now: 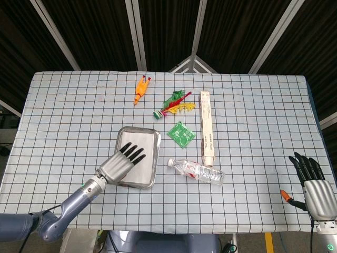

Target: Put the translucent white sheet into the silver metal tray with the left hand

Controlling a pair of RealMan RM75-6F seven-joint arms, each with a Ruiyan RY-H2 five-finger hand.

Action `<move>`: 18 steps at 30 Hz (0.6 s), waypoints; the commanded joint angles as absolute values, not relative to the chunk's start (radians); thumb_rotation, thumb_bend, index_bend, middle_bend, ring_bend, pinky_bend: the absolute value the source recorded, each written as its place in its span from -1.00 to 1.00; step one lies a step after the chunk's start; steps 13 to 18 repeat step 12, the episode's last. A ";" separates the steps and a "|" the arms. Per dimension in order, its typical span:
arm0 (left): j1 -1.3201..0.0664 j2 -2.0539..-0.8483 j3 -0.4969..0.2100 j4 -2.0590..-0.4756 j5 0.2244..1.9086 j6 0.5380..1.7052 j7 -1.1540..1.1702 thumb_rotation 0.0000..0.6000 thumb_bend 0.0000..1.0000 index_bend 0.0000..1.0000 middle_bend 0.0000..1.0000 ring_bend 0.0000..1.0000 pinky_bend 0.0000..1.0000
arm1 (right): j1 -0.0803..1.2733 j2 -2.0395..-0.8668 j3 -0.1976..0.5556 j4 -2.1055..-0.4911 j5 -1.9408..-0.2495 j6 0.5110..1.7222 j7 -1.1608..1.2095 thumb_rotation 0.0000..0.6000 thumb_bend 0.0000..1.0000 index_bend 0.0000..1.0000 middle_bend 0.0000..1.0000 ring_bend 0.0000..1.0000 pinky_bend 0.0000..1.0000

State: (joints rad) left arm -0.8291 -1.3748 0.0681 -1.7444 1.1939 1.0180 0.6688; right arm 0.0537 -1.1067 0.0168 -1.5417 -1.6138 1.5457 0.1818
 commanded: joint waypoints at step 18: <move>-0.367 -1.231 0.207 -1.775 1.437 1.595 0.383 1.00 -1.00 -1.00 -1.00 -1.00 -1.00 | 0.053 -1.120 0.020 -1.528 -1.629 1.562 0.132 1.00 -0.42 -1.00 -1.00 -1.00 -0.98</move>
